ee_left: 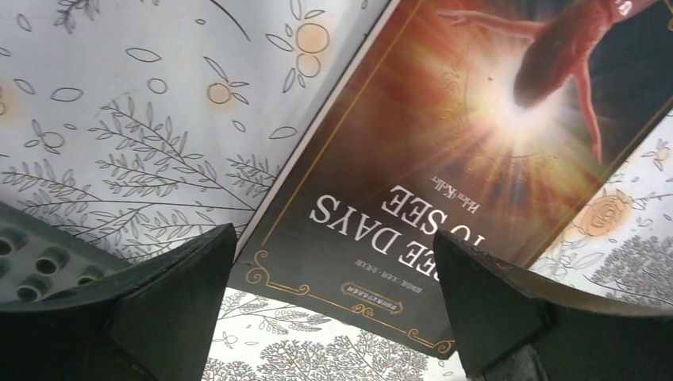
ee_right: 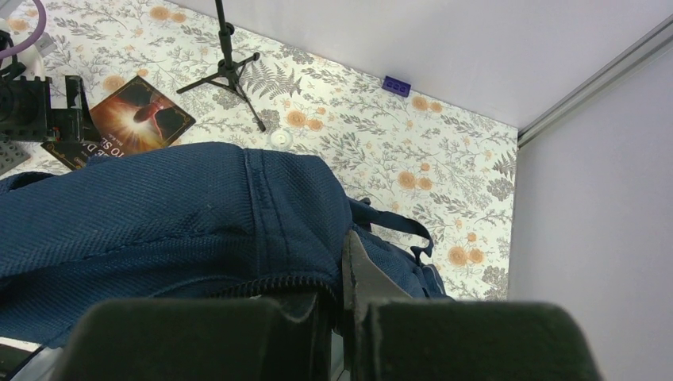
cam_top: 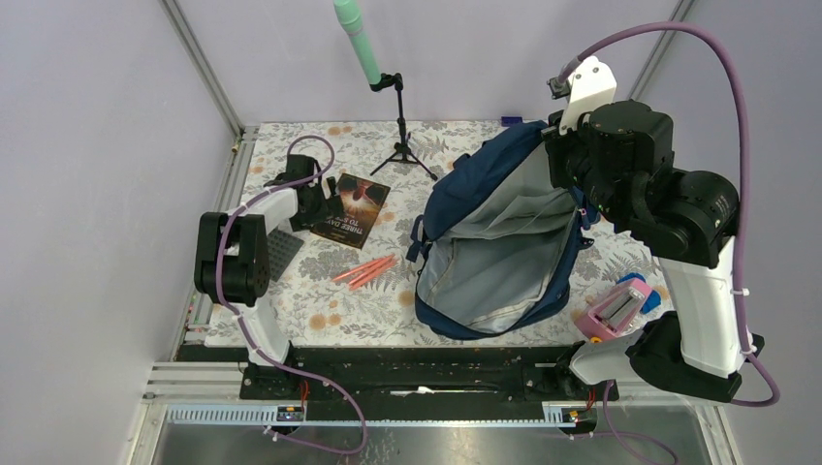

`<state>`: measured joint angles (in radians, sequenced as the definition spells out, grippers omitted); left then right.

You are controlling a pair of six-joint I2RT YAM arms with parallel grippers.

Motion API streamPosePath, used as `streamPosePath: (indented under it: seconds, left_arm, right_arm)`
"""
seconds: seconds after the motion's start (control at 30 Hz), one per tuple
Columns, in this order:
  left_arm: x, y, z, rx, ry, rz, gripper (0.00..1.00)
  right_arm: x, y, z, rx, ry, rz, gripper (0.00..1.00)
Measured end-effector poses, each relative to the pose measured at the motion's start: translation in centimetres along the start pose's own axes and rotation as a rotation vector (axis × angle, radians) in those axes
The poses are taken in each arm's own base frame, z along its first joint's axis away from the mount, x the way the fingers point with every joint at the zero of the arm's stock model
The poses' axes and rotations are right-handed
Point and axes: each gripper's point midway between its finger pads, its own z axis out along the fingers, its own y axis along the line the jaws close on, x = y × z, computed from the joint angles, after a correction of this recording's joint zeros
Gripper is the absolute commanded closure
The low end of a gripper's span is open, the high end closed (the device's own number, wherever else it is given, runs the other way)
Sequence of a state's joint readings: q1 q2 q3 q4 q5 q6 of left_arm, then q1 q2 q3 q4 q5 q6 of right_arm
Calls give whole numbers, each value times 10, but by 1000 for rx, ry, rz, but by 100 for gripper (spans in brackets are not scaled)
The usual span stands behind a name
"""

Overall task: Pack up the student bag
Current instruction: Pick up the book from the center of the board.

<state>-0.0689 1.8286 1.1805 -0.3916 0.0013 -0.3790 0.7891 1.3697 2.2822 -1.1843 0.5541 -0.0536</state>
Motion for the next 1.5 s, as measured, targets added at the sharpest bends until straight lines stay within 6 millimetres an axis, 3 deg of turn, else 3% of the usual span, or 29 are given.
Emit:
streamPosePath:
  seconds: [0.27, 0.57, 0.93, 1.5]
  left_arm:
    - [6, -11, -2, 61, 27, -27, 5]
    - [8, -35, -19, 196, 19, -91, 5]
    - [20, -53, -19, 309, 23, -192, 8]
    - [9, -70, -25, 440, -83, -376, 15]
  right_arm:
    - [1, 2, 1, -7, 3, 1, 100]
    - [1, 4, 1, -18, 3, 4, 100]
    - [1, 4, 1, -18, 4, 8, 100]
    - [3, 5, 2, -17, 10, 4, 100]
